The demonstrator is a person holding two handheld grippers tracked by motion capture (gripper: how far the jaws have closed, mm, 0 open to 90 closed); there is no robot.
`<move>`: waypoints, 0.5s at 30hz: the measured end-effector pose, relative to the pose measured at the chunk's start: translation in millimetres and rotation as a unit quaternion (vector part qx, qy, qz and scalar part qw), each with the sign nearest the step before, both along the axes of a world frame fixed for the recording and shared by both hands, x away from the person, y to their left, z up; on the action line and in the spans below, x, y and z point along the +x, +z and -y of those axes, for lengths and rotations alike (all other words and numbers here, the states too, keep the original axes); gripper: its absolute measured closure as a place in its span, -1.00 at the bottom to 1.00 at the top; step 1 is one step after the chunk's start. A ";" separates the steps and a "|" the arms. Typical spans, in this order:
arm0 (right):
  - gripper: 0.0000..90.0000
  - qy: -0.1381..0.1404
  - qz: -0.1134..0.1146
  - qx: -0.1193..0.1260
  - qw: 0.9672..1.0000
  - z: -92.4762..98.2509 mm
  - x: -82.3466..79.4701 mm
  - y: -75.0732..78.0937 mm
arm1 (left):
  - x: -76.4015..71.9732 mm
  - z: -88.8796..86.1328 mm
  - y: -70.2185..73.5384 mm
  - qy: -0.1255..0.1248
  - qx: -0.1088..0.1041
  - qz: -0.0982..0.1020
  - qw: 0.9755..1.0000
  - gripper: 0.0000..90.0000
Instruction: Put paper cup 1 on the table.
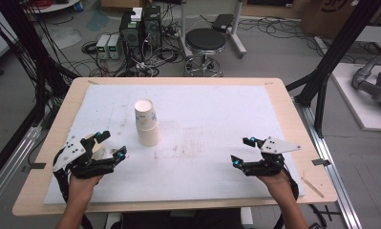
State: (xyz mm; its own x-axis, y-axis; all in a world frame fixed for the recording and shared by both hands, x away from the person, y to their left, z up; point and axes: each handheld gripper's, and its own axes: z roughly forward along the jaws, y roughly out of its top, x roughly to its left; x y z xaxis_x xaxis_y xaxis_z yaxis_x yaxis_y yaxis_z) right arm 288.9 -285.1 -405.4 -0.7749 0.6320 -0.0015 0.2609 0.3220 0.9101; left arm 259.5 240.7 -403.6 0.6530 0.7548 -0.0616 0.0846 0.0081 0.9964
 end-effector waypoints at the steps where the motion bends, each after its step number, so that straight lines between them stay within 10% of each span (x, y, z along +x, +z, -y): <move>1: -0.56 -0.001 -0.001 0.001 1.000 0.0 -0.2 0.3 | 0.2 -0.2 -0.7 0.000 -0.002 0.002 1.000 -0.63; 15: -0.56 0.004 0.000 0.001 1.000 -3.5 1.0 1.4 | -3.0 -1.8 -3.9 0.004 -0.008 0.003 1.000 -0.63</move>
